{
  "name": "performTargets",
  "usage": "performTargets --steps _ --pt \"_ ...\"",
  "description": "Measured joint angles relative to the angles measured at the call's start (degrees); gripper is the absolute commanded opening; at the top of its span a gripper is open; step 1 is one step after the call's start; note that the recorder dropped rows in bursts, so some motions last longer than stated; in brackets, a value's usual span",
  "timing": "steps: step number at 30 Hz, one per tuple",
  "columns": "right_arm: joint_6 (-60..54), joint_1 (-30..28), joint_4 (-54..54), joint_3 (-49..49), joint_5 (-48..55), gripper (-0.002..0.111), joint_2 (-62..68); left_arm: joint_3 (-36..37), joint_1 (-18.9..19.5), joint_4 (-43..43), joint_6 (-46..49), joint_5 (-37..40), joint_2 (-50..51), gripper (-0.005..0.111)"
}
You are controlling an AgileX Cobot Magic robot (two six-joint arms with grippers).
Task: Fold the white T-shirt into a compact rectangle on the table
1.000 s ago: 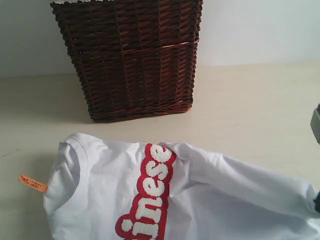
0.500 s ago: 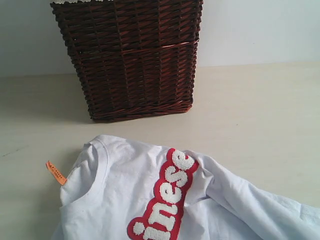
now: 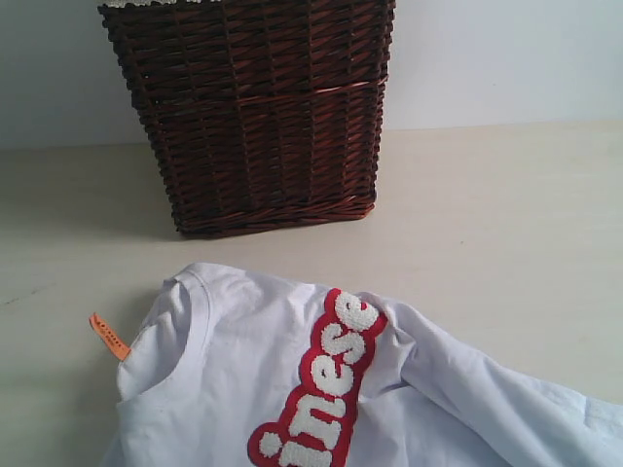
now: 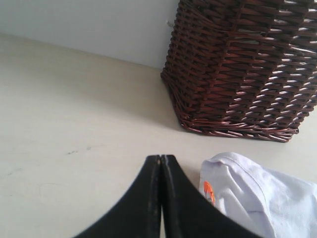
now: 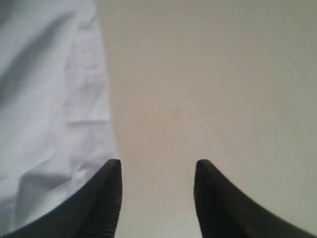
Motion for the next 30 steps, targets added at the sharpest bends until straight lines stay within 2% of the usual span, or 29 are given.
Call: performTargets --steps 5,10,30 --pt "3.3 0.0 -6.2 0.1 14.1 0.041 8.6 0.0 0.0 0.0 0.0 0.0 0.0 0.000" --pt "3.5 0.0 -6.6 0.2 18.4 0.040 12.6 0.0 0.0 0.0 0.0 0.0 0.0 0.000" --pt "1.8 0.0 -4.9 0.1 19.3 0.040 27.8 0.0 0.0 0.0 0.0 0.0 0.0 0.000"
